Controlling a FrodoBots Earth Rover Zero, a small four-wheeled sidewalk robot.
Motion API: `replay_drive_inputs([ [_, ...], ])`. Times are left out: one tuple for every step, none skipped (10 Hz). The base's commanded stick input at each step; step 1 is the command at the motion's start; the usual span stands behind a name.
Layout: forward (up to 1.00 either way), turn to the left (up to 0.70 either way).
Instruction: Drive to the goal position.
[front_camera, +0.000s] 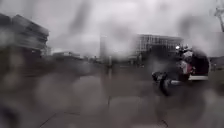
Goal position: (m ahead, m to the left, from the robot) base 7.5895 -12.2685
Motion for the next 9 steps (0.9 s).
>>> replay_drive_inputs([
  [0.89, 0.0],
  [0.85, 0.0],
  [0.82, 0.0],
  [0.79, 0.0],
  [0.77, 0.0],
  [0.77, 0.0],
  [0.77, 0.0],
  [0.77, -0.13],
  [0.76, -0.38],
])
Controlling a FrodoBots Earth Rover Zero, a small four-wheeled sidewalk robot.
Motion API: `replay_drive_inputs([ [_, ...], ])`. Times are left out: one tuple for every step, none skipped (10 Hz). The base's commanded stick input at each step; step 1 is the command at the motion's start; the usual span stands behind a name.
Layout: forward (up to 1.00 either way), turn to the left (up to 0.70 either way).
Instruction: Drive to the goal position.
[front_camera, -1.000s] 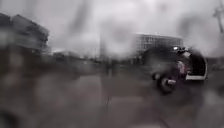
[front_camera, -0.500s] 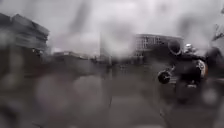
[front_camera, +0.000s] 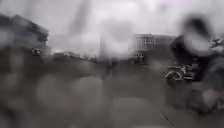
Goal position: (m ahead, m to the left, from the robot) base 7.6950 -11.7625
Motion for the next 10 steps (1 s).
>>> replay_drive_inputs([
  [0.77, -0.32],
  [0.77, -0.04],
  [0.77, 0.0],
  [0.77, 0.0],
  [0.76, -0.06],
  [0.77, -0.24],
  [0.77, -0.31],
  [0.78, -0.23],
  [0.76, 0.02],
  [0.77, 0.02],
])
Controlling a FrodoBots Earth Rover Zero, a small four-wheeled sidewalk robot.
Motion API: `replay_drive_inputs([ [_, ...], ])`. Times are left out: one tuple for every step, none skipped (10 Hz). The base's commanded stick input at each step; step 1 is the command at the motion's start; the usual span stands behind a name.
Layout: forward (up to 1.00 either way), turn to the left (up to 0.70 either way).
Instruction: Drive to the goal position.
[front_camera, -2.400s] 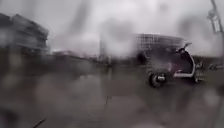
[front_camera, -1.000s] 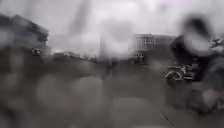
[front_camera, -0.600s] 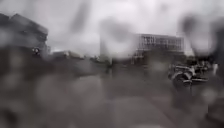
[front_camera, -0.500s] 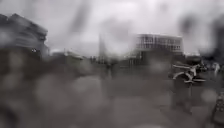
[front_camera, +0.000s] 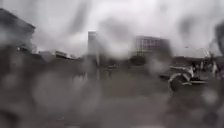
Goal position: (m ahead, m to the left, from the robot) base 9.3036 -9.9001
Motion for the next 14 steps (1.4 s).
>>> replay_drive_inputs([
  [0.76, 0.03],
  [0.76, 0.03],
  [0.75, 0.03],
  [0.74, 0.03],
  [0.73, 0.02],
  [0.72, 0.03],
  [0.72, 0.02],
  [0.71, 0.02],
  [0.7, 0.03],
  [0.7, 0.03],
  [0.69, 0.02],
  [0.69, 0.02],
  [0.69, 0.02],
  [0.7, 0.02],
])
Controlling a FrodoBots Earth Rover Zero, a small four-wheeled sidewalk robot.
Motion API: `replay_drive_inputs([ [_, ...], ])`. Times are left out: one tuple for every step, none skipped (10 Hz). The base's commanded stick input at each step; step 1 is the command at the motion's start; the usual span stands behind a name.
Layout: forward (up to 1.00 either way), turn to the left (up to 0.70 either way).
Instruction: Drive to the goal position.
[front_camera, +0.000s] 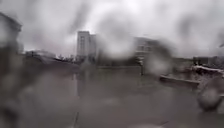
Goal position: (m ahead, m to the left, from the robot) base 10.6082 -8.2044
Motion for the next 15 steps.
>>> replay_drive_inputs([
  [0.7, -0.09],
  [0.7, -0.35],
  [0.69, -0.34],
  [0.69, -0.14],
  [0.69, -0.03],
  [0.69, 0.0],
  [0.68, 0.0],
  [0.68, 0.0],
  [0.68, 0.0],
  [0.66, 0.0],
  [0.67, 0.0],
  [0.67, 0.0],
  [0.68, 0.0],
  [0.66, 0.0],
  [0.67, 0.0],
])
